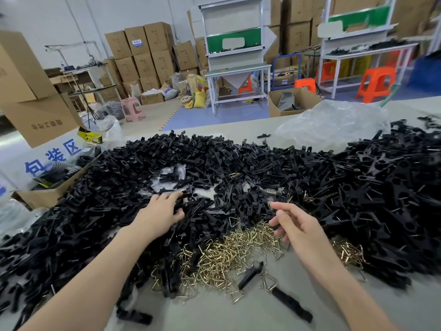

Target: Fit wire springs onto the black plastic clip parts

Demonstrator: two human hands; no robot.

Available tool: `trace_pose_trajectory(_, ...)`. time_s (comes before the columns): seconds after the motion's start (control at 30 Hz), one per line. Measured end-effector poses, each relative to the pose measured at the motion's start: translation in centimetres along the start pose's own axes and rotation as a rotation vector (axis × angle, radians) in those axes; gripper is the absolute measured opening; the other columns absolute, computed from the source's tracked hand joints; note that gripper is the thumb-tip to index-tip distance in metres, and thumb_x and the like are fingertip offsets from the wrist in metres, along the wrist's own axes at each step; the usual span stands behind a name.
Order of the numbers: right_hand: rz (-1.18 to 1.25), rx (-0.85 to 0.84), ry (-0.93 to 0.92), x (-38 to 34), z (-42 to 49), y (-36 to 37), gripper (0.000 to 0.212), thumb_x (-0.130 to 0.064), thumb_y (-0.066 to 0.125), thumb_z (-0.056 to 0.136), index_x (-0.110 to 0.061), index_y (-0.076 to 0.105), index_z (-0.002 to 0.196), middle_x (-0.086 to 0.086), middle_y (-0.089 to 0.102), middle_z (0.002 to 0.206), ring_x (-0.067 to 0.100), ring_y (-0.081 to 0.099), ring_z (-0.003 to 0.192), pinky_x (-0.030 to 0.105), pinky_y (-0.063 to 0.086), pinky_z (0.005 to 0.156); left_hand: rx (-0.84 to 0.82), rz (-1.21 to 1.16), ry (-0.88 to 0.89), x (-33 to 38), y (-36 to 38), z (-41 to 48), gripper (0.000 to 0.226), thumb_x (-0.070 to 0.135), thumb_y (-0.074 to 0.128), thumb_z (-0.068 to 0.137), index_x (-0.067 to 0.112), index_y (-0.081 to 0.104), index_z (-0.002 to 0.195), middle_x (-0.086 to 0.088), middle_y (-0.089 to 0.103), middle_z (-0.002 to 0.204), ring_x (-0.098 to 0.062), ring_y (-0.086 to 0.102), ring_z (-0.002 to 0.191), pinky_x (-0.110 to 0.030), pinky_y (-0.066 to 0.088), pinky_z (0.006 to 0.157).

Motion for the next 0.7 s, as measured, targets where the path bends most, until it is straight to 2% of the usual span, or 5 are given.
trace_pose_trajectory(0.1,-0.012,-0.003,-0.007,-0.1,-0.1,0.0,0.024,-0.025,0.052,0.105,-0.042,0.066,0.115,-0.01,0.073,0.091,0.003,0.066,0.076,0.023,0.053,0.066,0.112,0.054,0.011,0.2,-0.1,-0.2,0.05,0.047,0.037,0.105,0.031,0.031,0.152,0.004,0.047,0.144,-0.021,0.034,0.135,-0.045,0.05,0.09)
trace_pose_trajectory(0.27,-0.029,-0.008,-0.013,-0.1,-0.1,0.0,0.025,-0.024,0.051,0.105,-0.041,0.065,0.116,-0.01,0.072,0.09,0.004,0.066,0.076,0.025,0.054,0.068,0.132,0.033,0.063,0.0,-0.2,0.0,0.035,0.051,0.04,0.104,0.031,0.045,0.132,0.01,0.054,0.134,-0.017,0.039,0.125,-0.038,0.05,0.082)
trace_pose_trajectory(0.47,-0.041,-0.007,-0.016,0.1,0.1,0.0,0.026,-0.023,0.051,0.105,-0.042,0.066,0.115,-0.011,0.073,0.09,0.004,0.066,0.075,0.025,0.055,0.067,0.336,-0.119,0.041,-0.9,-1.4,-1.5,0.024,0.036,0.026,0.107,0.027,0.047,0.115,0.009,0.058,0.089,-0.015,0.049,0.097,-0.036,0.046,0.063)
trace_pose_trajectory(0.6,-0.046,-0.005,-0.016,0.1,0.0,0.0,0.027,-0.021,0.051,0.105,-0.042,0.066,0.114,-0.011,0.073,0.09,0.003,0.066,0.074,0.024,0.054,0.066,0.388,-0.21,0.044,-1.2,-2.6,-1.9,0.024,0.034,0.028,0.108,0.027,0.05,0.118,0.004,0.062,0.084,-0.015,0.058,0.073,-0.039,0.05,0.063)
trace_pose_trajectory(0.7,-0.03,-0.007,-0.013,0.1,0.0,0.0,0.028,-0.02,0.052,0.105,-0.042,0.067,0.113,-0.01,0.073,0.089,0.003,0.066,0.073,0.023,0.053,0.066,0.488,-0.368,0.041,-1.8,-3.9,-2.3,0.02,0.031,0.035,0.108,0.026,0.055,0.113,0.008,0.054,0.057,-0.007,0.048,0.047,-0.032,0.035,0.047)
Point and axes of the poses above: each hand's wrist, its own z-axis towards the middle knuckle, its own y-axis out of the palm, x = y × z, the point moved 6 cm from there along z, towards the middle knuckle
